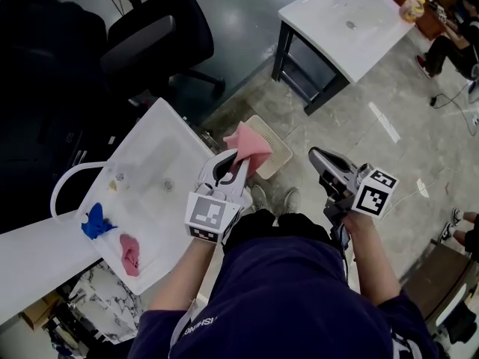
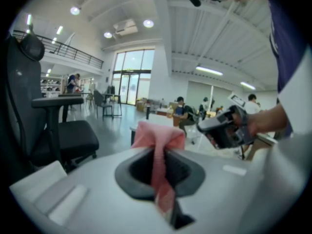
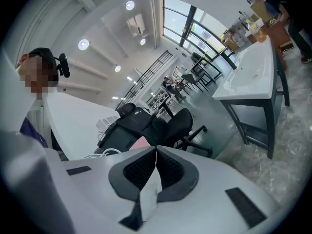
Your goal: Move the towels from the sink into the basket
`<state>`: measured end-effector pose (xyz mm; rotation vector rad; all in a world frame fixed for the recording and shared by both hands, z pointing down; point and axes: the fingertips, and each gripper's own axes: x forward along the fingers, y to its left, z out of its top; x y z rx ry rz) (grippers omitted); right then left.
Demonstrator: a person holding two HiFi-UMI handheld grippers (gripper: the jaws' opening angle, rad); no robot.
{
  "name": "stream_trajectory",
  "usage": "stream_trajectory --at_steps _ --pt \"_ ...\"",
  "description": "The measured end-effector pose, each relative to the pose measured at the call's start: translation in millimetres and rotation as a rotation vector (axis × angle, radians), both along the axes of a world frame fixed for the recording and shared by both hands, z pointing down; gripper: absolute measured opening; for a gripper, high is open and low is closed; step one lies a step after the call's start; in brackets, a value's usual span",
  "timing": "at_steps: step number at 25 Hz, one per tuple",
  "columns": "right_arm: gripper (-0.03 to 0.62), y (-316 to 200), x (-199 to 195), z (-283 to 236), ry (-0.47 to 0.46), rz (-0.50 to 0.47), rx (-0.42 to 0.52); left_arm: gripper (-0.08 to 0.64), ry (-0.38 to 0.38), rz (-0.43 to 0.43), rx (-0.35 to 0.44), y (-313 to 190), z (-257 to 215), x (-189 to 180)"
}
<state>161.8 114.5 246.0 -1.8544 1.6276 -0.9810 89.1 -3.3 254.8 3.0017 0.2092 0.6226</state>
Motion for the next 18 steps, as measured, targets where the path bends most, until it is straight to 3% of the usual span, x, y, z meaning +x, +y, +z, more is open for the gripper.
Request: stream_trajectory --at_steps 11,18 --pt "0.009 -55.3 35.1 8.0 0.029 -0.201 -0.03 0.018 -0.038 -0.167 -0.023 -31.6 21.4 9.7" --pt "0.009 -61.1 75.6 30.3 -0.009 -0.41 -0.032 0.018 -0.087 -0.421 -0.01 -28.1 42.3 25.5"
